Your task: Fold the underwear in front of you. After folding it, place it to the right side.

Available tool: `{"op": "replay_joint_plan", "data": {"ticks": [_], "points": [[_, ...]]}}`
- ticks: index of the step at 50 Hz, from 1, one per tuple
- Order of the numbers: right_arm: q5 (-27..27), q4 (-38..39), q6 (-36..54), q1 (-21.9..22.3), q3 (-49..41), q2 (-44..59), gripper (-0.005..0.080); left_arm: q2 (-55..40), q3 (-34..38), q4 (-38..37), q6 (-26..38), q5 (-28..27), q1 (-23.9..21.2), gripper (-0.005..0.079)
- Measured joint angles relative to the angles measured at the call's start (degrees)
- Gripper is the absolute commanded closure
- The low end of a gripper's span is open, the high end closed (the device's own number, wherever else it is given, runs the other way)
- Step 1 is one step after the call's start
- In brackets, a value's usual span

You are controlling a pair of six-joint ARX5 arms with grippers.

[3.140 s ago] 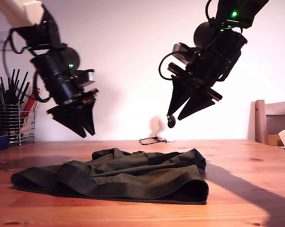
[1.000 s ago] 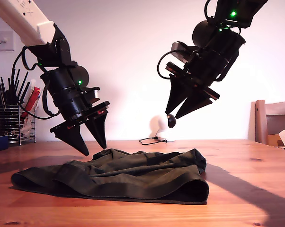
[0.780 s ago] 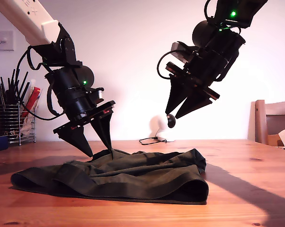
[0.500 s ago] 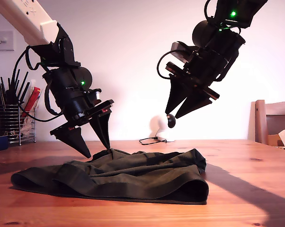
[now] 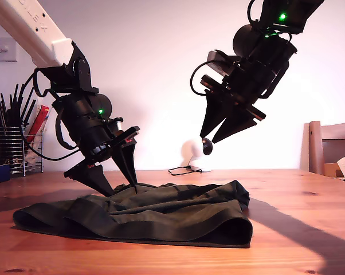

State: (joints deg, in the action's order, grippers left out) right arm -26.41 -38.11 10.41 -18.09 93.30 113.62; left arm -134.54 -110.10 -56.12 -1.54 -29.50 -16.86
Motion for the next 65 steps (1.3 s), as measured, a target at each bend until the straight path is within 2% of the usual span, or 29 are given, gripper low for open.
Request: {"op": "replay_joint_plan", "data": {"ticks": [3,10,11,33,51,65], "points": [[0.0,0.0,0.0,0.0,0.0,0.0,0.0474,0.0,0.0,1.0,0.0,0.0,0.0,0.0449],[0.0,0.4,0.0,0.0,0.0,0.0,0.0474,0.0,0.0,2.6,0.0,0.0,0.0,0.0754],[0.0,0.4,0.0,0.0,0.0,0.0,0.0474,0.0,0.0,2.9,0.0,0.0,0.0,0.0770],[0.0,0.7,0.0,0.0,0.0,0.0,0.0474,0.0,0.0,8.0,0.2,0.3,0.0,0.0762],[0.0,0.8,0.0,0.0,0.0,0.0,0.0474,0.0,-1.3,8.6,2.4,11.7,0.0,0.0762],[0.0,0.8,0.0,0.0,0.0,0.0,0.0474,1.6,-5.6,8.0,3.3,14.4,0.0,0.0762]]}}
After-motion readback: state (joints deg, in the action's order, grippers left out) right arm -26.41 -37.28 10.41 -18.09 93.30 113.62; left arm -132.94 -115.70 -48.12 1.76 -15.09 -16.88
